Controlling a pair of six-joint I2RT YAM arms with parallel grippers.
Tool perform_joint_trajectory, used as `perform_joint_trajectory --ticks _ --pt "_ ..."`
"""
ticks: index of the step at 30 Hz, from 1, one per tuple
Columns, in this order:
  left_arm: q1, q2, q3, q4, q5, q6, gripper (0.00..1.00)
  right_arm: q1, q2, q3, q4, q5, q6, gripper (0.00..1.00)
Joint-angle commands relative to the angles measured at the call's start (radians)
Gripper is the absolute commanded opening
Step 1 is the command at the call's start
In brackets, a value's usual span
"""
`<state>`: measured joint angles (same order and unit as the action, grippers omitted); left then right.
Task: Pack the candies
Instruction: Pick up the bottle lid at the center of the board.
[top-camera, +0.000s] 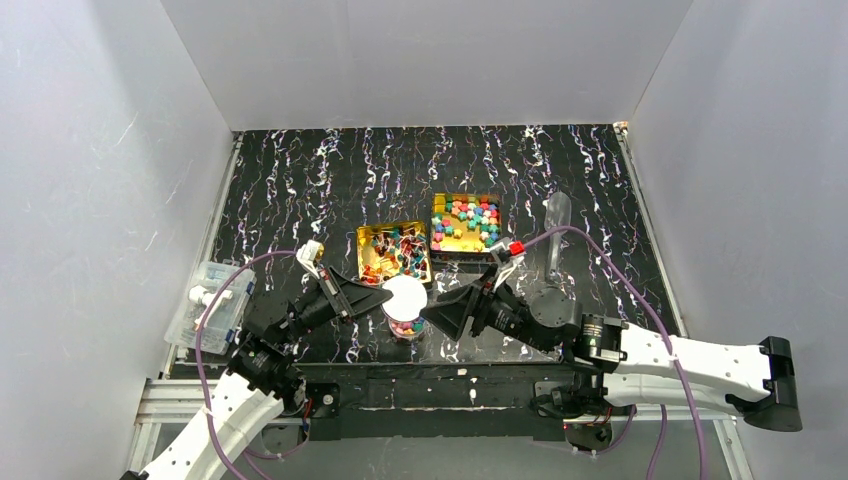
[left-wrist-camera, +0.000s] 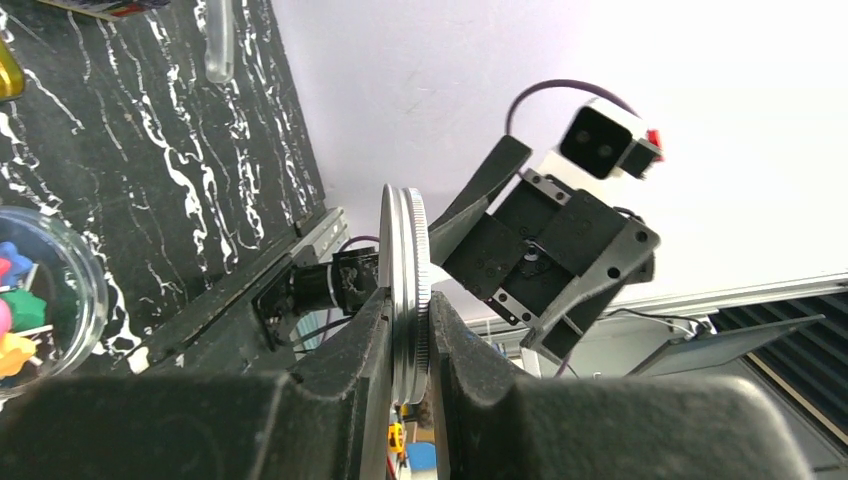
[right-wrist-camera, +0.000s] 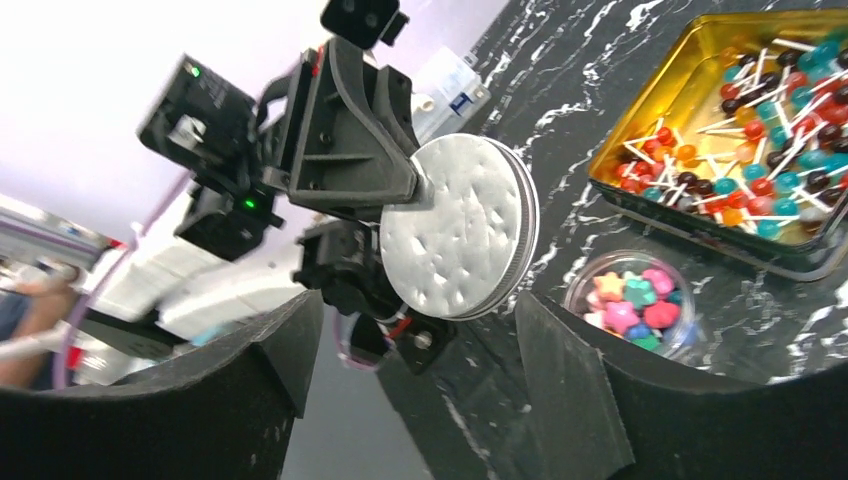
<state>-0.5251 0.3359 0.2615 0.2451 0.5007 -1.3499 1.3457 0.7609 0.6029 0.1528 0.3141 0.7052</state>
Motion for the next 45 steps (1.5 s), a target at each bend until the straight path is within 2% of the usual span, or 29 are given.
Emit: perform_joint_trajectory --ticks 1,5,10,24,29,36,37,39,45 --pt "0.006 -0.012 -0.009 0.102 0.036 -0.043 0.0 -0.006 -0.03 -0.037 0.119 0.046 0.186 0.76" --pt "0.006 -0.012 -0.022 0.162 0.043 -0.077 0.0 -0.009 -0.011 -0.03 0.102 0.052 0.234 0.71" --pt "0.007 -0.02 -0.022 0.191 0.06 -0.099 0.0 -0.01 0.007 -0.055 0.181 0.04 0.278 0.66" --pt "0.007 -0.022 -0.041 0.254 0.082 -0.137 0.0 -0.012 0.005 -0.099 0.295 0.035 0.327 0.4" --pt "0.006 -0.017 -0.047 0.268 0.084 -0.146 0.0 -0.01 0.011 -0.116 0.329 0.031 0.343 0.36" --pt "0.006 -0.015 -0.055 0.272 0.085 -0.144 0.0 -0.011 -0.018 -0.123 0.32 0.05 0.344 0.2" --pt "0.006 -0.008 -0.066 0.272 0.085 -0.137 0.13 -0.011 -0.023 -0.12 0.301 0.057 0.343 0.12" --pt "0.007 -0.01 -0.082 0.272 0.08 -0.138 0.29 -0.011 -0.024 -0.11 0.27 0.068 0.331 0.08" --pt "0.007 -0.016 -0.118 0.268 0.072 -0.096 0.48 -0.011 -0.027 -0.093 0.176 0.111 0.299 0.04"
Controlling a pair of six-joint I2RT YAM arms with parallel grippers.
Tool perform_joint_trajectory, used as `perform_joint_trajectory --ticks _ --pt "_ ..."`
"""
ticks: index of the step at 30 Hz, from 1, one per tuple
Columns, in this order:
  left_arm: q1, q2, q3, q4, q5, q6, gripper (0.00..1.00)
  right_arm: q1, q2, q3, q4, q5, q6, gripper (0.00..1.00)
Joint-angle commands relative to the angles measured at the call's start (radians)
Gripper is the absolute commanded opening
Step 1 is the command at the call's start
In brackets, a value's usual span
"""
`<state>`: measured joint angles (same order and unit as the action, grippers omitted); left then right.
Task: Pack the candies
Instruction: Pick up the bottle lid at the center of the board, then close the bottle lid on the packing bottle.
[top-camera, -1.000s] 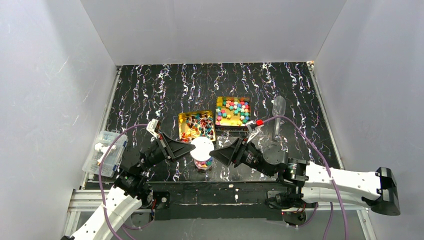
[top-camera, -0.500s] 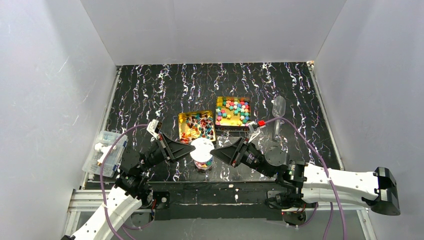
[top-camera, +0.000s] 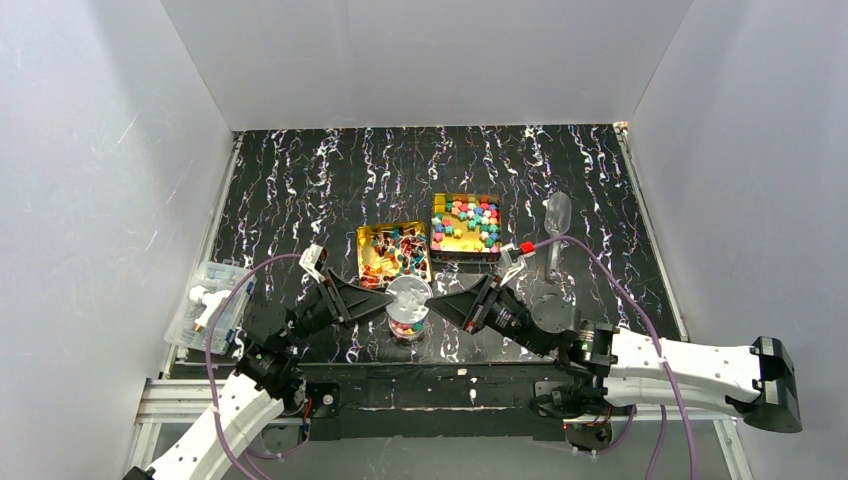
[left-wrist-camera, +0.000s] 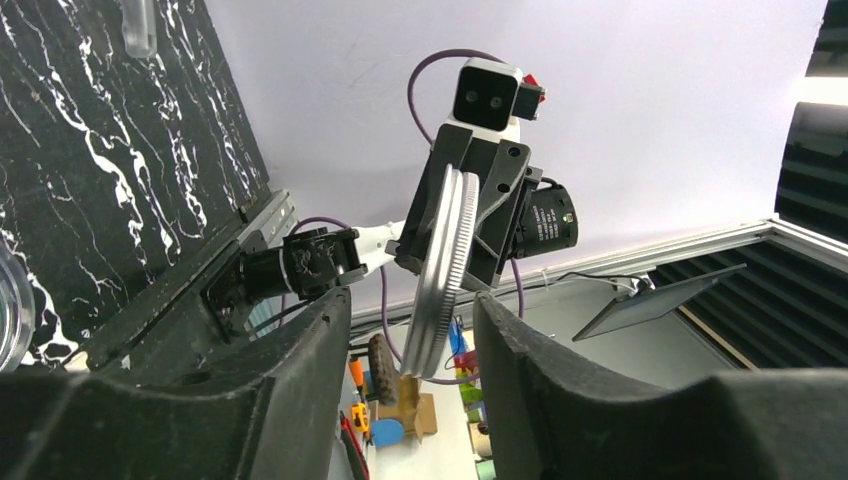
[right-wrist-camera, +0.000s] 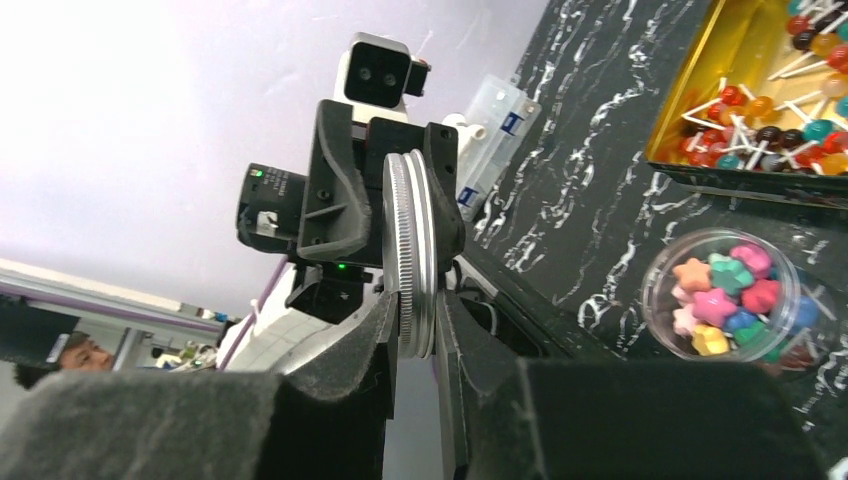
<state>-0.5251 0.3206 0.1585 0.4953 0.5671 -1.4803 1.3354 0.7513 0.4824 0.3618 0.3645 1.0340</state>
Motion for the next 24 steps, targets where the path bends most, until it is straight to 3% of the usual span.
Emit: perform_joint_trajectory --ticks 1,13,18,24 --pt "0.006 0.006 -0.018 0.016 0.011 0.041 0.49 -0.001 -0.02 0.027 -0.041 0.066 -0.032 0.04" --pt "0.008 0.064 -0.041 -0.084 0.022 0.158 0.57 -0.047 -0.024 0.045 -0.187 0.11 -0.066 0.03" --pt "0.01 0.067 0.011 -0.264 0.016 0.28 0.57 -0.15 -0.002 0.047 -0.205 0.022 -0.067 0.04" --pt "0.01 0.044 0.159 -0.647 -0.073 0.5 0.6 -0.295 0.035 0.007 -0.145 -0.152 -0.049 0.04"
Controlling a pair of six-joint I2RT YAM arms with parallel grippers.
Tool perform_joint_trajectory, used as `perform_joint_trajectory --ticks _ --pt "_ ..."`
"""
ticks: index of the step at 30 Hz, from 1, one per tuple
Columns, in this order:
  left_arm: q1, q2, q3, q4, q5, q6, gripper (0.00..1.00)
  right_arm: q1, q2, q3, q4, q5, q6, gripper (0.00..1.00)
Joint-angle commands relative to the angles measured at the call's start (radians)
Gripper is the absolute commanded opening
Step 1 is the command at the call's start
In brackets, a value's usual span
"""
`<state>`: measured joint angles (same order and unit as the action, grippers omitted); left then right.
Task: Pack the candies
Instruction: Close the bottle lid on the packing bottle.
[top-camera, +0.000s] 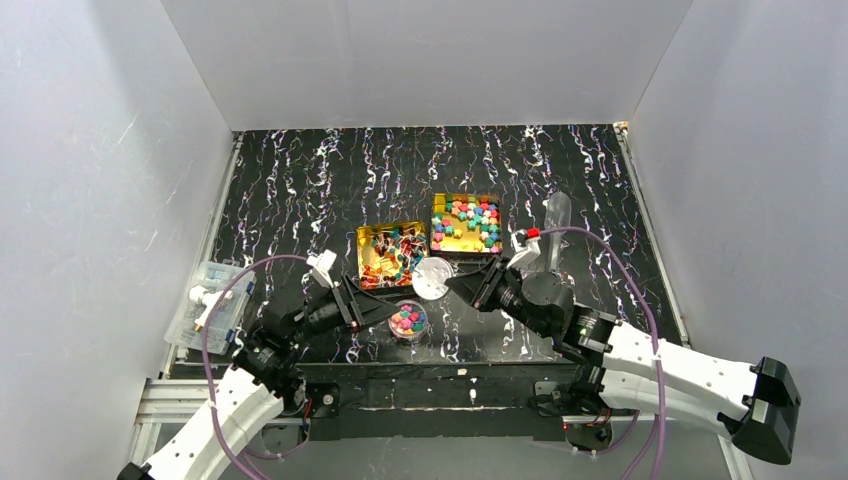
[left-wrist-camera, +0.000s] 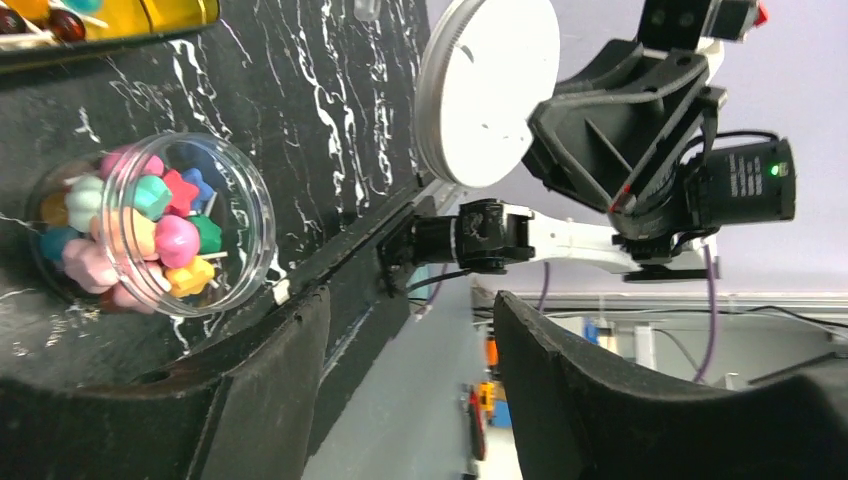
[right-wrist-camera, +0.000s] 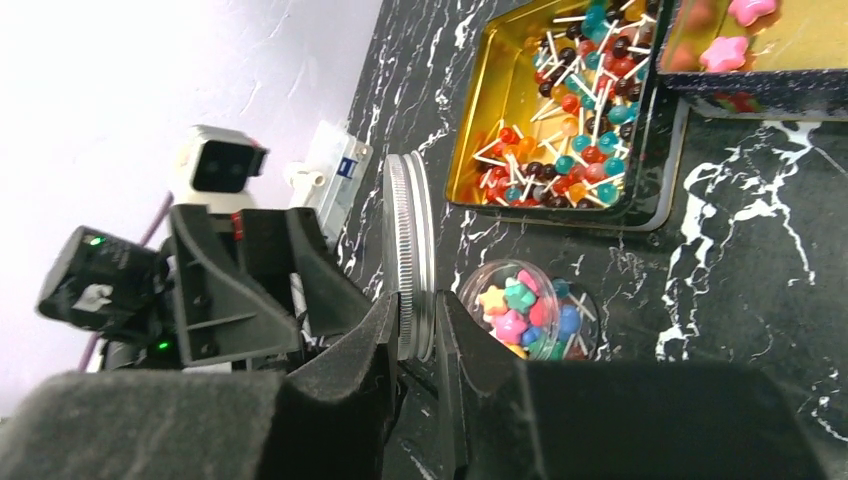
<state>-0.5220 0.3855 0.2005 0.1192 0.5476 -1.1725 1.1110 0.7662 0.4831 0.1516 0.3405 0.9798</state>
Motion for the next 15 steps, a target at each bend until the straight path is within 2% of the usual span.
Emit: perform_joint_trajectory --ticks 1,6,9,10,11,15 --pt "0.007 -0.024 0.133 -0.311 -0.072 0.214 0.61 -0.091 0.031 -0.007 0.087 -0.162 0.017 0.04" --pt "0.008 0.008 0.234 -0.513 -0.162 0.369 0.66 -0.162 0.089 -0.088 0.243 -0.315 0.079 0.05" --pt "0.007 0.045 0.291 -0.58 -0.205 0.454 0.71 -0.191 0.136 -0.131 0.332 -0.412 0.115 0.05" --pt "0.008 0.058 0.306 -0.59 -0.213 0.484 0.78 -0.199 0.152 -0.143 0.367 -0.437 0.127 0.06" --pt "0.008 0.071 0.318 -0.59 -0.216 0.51 0.96 -0.206 0.171 -0.152 0.398 -0.464 0.134 0.06" --pt "0.008 0.137 0.376 -0.634 -0.257 0.552 0.98 -0.22 0.237 -0.169 0.489 -0.536 0.154 0.06"
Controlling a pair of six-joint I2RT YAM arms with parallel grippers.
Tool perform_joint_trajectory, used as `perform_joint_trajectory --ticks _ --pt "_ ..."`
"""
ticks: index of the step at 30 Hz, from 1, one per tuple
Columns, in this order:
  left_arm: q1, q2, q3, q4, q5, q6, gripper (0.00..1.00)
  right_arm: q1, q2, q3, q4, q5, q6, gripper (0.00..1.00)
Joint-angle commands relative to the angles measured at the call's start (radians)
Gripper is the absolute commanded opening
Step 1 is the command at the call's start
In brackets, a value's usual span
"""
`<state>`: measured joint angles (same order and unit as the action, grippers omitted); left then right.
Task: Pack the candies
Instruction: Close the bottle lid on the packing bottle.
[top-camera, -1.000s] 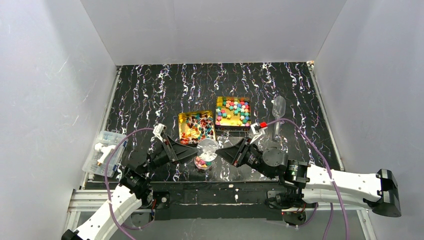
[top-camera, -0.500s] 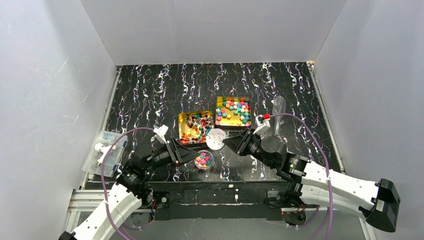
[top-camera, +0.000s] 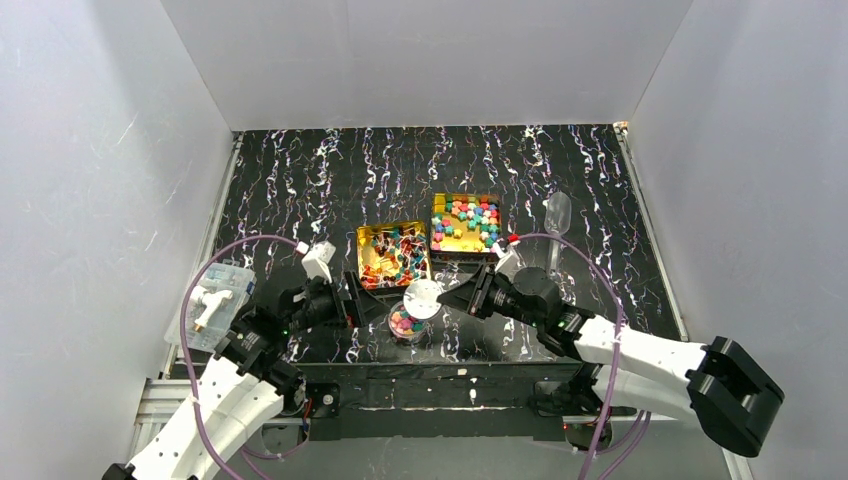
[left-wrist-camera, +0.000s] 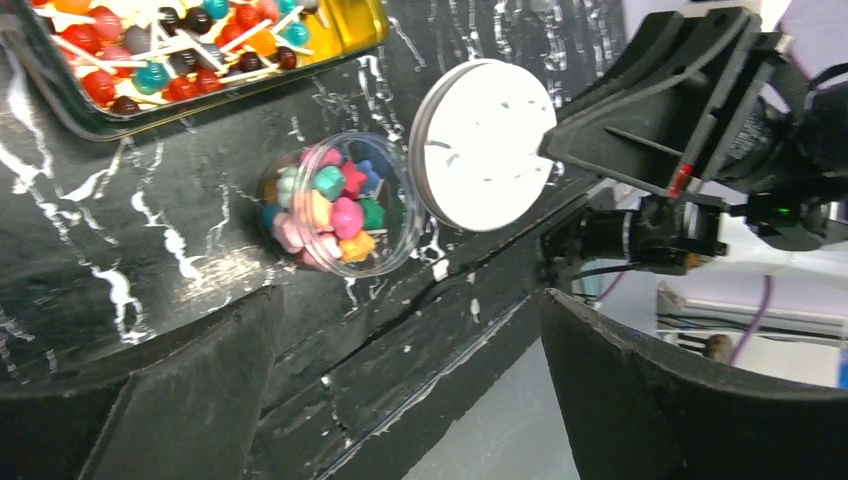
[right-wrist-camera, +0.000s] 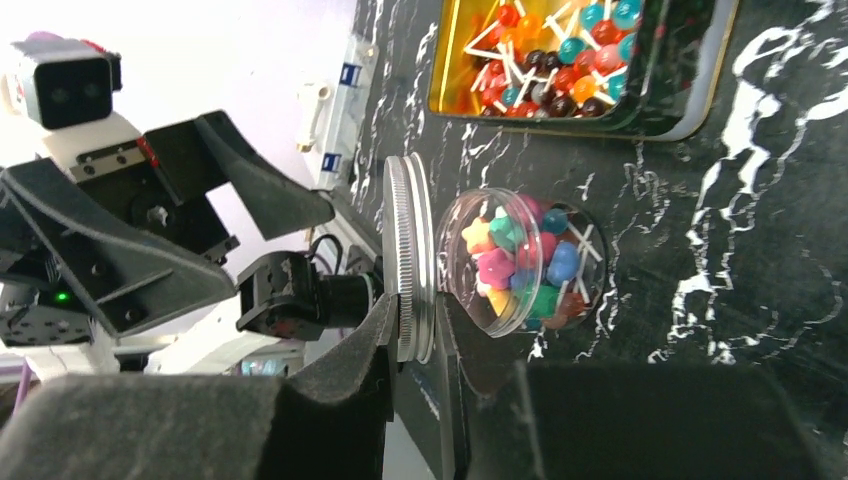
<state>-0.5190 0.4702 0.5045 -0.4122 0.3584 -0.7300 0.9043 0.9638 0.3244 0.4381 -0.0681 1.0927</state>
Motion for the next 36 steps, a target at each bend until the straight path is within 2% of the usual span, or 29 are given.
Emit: perform_joint_trajectory --ticks 1,3,7,12,15,18,23,25,36 --pt "0.005 0.078 0.105 -0.145 -0.111 0.097 0.98 -0.014 0.055 -0.012 0.223 -0.143 0.043 0.06" --pt "0.005 0.132 0.151 -0.209 -0.171 0.103 0.98 -0.018 0.091 -0.012 0.254 -0.166 0.046 0.06" --pt "0.005 0.206 0.167 -0.201 -0.207 0.107 0.98 -0.018 0.147 -0.02 0.312 -0.184 0.065 0.07" --pt "0.005 0.228 0.139 -0.12 -0.082 0.163 0.98 -0.018 0.223 -0.015 0.373 -0.197 0.09 0.08" --pt "0.005 0.214 0.102 -0.065 -0.068 0.151 0.96 -0.018 0.271 -0.008 0.395 -0.203 0.103 0.08" --pt "0.004 0.225 0.092 -0.05 -0.07 0.154 0.91 -0.018 0.315 -0.002 0.415 -0.208 0.109 0.08" --pt "0.004 0.279 0.066 0.019 0.0 0.141 0.7 -0.02 0.386 0.003 0.471 -0.225 0.13 0.09" --pt "0.004 0.297 0.055 0.044 0.013 0.134 0.65 -0.021 0.404 0.006 0.483 -0.228 0.135 0.09" --pt "-0.004 0.352 0.013 0.125 0.048 0.119 0.48 -0.028 0.48 -0.003 0.559 -0.248 0.162 0.1"
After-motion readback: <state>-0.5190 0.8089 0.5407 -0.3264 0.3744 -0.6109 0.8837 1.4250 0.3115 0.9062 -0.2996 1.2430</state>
